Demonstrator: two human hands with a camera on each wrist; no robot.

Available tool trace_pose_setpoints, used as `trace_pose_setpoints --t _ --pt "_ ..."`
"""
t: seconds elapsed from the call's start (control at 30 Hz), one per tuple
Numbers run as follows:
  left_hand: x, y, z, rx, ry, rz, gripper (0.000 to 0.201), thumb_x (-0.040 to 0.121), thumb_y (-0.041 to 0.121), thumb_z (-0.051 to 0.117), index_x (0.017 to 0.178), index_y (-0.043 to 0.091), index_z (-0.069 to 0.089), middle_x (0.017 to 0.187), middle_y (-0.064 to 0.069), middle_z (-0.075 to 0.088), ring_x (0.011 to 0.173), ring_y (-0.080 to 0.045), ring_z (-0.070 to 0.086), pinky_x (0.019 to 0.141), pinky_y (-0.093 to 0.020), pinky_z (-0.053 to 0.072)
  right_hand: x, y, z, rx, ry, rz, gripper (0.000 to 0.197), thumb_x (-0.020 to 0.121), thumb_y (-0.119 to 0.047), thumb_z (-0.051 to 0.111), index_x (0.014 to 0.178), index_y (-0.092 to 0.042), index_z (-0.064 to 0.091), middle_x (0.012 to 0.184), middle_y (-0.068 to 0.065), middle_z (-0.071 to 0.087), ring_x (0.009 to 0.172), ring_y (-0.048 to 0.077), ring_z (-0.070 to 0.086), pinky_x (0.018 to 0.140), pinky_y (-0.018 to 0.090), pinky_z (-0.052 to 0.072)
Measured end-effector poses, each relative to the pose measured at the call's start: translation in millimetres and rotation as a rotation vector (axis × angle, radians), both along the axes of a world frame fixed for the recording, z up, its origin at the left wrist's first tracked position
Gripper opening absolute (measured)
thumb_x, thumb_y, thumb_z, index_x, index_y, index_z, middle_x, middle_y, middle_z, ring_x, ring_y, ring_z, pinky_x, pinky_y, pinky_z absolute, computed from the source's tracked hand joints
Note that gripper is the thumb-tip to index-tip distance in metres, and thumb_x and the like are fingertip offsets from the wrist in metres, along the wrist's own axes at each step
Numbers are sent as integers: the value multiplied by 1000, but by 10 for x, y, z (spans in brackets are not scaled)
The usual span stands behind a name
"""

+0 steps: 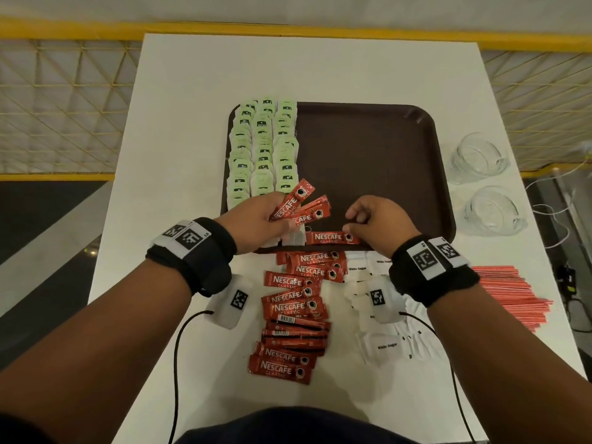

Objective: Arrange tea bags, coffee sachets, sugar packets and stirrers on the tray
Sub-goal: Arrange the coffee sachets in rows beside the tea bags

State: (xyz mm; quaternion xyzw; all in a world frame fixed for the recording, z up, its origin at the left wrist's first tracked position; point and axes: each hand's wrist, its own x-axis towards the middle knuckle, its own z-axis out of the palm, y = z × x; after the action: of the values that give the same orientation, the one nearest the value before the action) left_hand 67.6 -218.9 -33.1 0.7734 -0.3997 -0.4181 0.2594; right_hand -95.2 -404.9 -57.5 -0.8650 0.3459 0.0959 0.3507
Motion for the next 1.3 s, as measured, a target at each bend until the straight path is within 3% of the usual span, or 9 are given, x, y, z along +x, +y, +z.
trace_pose_setpoints --t 0.13,0.23,0.33,0.53,0.63,0.77,1.07,1.2,1.3 --pt "12 -109 -6 -4 2 -14 20 95 35 59 110 22 53 95 10 62 90 -9 61 80 -26 48 56 52 191 134 -193 -50 12 88 -44 64 87 -32 61 88 -6 67 81 7 62 71 22 50" --pt "9 -179 -41 -27 15 10 27 93 37 63 115 23 55 100 5 65 92 -12 63 85 -31 51 113 88 227 263 -268 -128 14 84 -32 73 90 -23 64 85 0 71 71 8 66 64 19 51" --pt "-15 -228 -65 -54 21 53 24 92 36 64 111 24 55 95 6 65 85 -9 64 77 -26 52 109 78 169 288 -306 -209 11 84 -21 74 89 -19 64 79 -1 72 60 0 64 57 13 49" --pt "30 -265 -50 -124 94 162 17 99 33 52 109 19 53 94 0 70 80 -7 68 62 -16 53 -33 -10 76 352 -296 -299 4 87 -17 71 89 -18 68 80 -1 72 63 2 63 58 16 51" --pt "86 -248 -50 -149 75 227 15 101 30 49 110 19 52 96 2 71 82 -8 70 61 -17 52 -104 -71 36 343 -260 -356 1 89 -18 68 89 -18 68 81 2 71 61 5 59 56 19 50" --pt "126 -210 -77 -132 57 264 18 102 30 48 114 17 52 96 3 71 84 -11 70 64 -20 54 -93 -101 -57 254 -153 -343 7 89 -22 69 92 -17 69 77 1 69 63 10 58 65 27 52" --pt "103 -268 -83 -95 87 248 16 101 28 50 110 16 54 95 3 72 81 -9 72 59 -18 50 38 -44 -186 102 -28 -283 15 83 -30 75 87 -19 66 81 -4 68 77 9 65 64 22 49" --pt "137 -295 -74 -96 80 191 13 100 29 54 105 17 57 93 4 73 76 -5 71 55 -13 49 80 -45 -46 17 -181 -278 15 91 -37 63 93 -23 64 85 -7 64 78 5 60 62 17 41" --pt "147 -316 -68 -91 71 162 13 98 28 56 105 17 59 93 4 73 78 -7 72 60 -15 52 185 -15 168 125 -275 -198 17 97 -40 53 95 -27 63 80 -7 66 65 2 58 62 17 43"
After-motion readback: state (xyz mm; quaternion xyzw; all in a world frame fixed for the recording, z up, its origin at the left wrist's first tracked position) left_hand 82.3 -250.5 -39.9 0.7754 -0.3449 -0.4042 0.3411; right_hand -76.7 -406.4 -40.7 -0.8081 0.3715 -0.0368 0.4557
